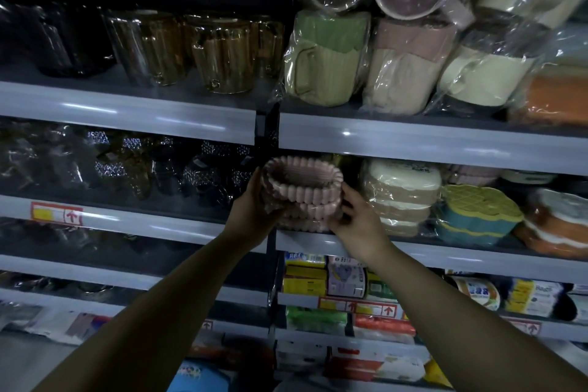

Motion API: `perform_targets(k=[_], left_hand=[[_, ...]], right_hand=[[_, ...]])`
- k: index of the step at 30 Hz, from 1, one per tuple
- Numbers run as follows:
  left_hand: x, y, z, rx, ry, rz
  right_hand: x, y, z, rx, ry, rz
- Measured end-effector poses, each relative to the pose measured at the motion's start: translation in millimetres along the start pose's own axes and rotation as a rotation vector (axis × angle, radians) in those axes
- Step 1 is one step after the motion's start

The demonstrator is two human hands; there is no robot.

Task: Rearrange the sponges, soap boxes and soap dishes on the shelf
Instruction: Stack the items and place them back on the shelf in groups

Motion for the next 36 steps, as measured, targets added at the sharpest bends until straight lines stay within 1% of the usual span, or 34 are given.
perform_targets(k=[4,9,13,17,19,21,22,23,24,25,27,29,30,31,33,34,36], left_hand=[[-3.2,-2.3,-0.3,0.01,0.002,0.015],[-8.0,3.4,4.7,0.031,-0.018,0.056],[-12.2,6.6,6.9,0.021,-0.02,0.061],[-11.6,10.7,8.9,-0.022,-0.064,0.088],[-10.5,8.8,8.2,0.001,-0.081,0.073],[-12.3,7.7,4.8,0.025,-0.028,0.09],[-15.3,10.6,0.8,0.112,0.06,0.129],[-20.3,16.6,-1.5,0.261,0.163,0.186],[-28.2,26.5,-0.5,0.409,0.26,0.26],[-36.7,39.4,3.9,0.501,0.327,0.343],[-52.6,70.6,21.1,0.552,0.337,0.501],[-63.4,92.0,50.8,0.561,0.247,0.639],[-66.1,99.7,67.0,0.558,0.173,0.658],[-66.1,102.2,84.0,0.55,0.082,0.615],[-62.1,96.2,112.7,0.524,-0.066,0.395],[-59.0,89.5,124.0,0.522,-0.104,0.284],[-53.5,79.8,140.9,0.497,-0.133,0.147]], right_hand=[[-0.2,-2.0,4.3,0.095,-0.015,0.005],[-0.9,3.2,-3.2,-0.021,-0.003,0.037],[-3.1,2.5,0.8,0.002,-0.024,0.055],[-5.8,1.8,0.8,-0.182,-0.035,0.062],[-8.1,-1.6,-1.3,-0.188,-0.03,0.058],[-12.4,-7.4,-5.7,-0.164,-0.024,0.03],[-16.8,-9.9,-10.5,-0.188,-0.015,0.017],[-22.2,-10.6,-17.2,-0.231,-0.004,0.005],[-27.9,-8.6,-24.8,-0.284,0.01,-0.005],[-33.2,-5.3,-33.5,-0.344,0.027,-0.021],[-43.5,3.2,-55.0,-0.462,0.068,-0.035],[-51.4,14.3,-82.6,-0.519,0.133,-0.001],[-54.6,19.9,-97.1,-0.518,0.17,0.026],[-57.6,27.1,-110.8,-0.505,0.205,0.056],[-60.9,44.6,-132.4,-0.487,0.23,0.133],[-61.4,53.4,-139.2,-0.486,0.22,0.167],[-59.8,65.6,-146.1,-0.488,0.18,0.192]])
Point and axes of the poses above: each hand's wrist, its own x-axis towards the middle knuckle, its own z-axis out of the palm, y = z × x, the point moved 8 cm from there along x, towards the middle knuckle, and after that the axes turned 6 degrees about -z, right-handed, at the moved point
